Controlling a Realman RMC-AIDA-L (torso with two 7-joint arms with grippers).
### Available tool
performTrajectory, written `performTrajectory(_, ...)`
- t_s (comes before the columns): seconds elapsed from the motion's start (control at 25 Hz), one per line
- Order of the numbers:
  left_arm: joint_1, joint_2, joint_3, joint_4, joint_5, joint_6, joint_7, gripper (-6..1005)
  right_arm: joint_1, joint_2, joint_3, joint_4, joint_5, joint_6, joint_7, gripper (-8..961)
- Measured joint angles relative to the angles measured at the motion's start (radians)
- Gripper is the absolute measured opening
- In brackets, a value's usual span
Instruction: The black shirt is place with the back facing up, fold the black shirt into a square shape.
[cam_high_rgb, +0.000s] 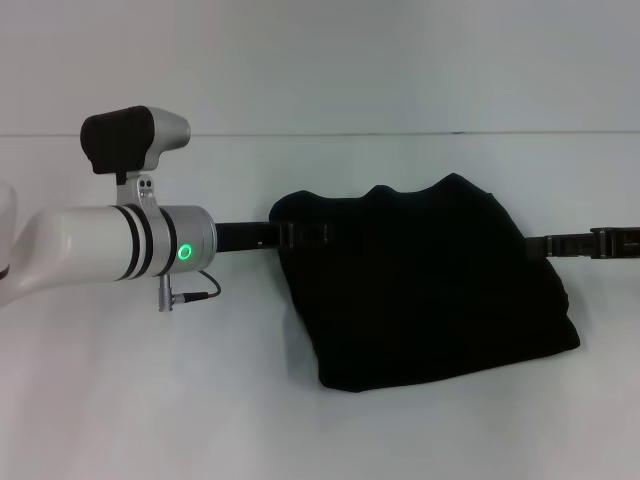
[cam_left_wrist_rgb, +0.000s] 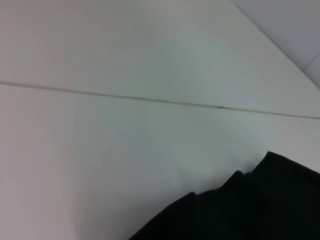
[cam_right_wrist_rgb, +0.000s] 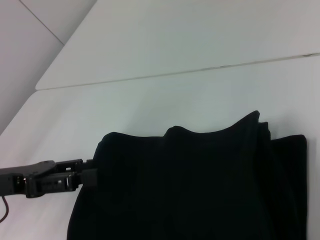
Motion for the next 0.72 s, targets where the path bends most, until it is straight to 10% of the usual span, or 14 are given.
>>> performTrajectory(0.72,-0.002,-0.009,-0.004,0.014,-0.003,-0.027,0.009,480,-0.013,0.000,-0.001,0.002,-0.001,-0.009,-0.003,702)
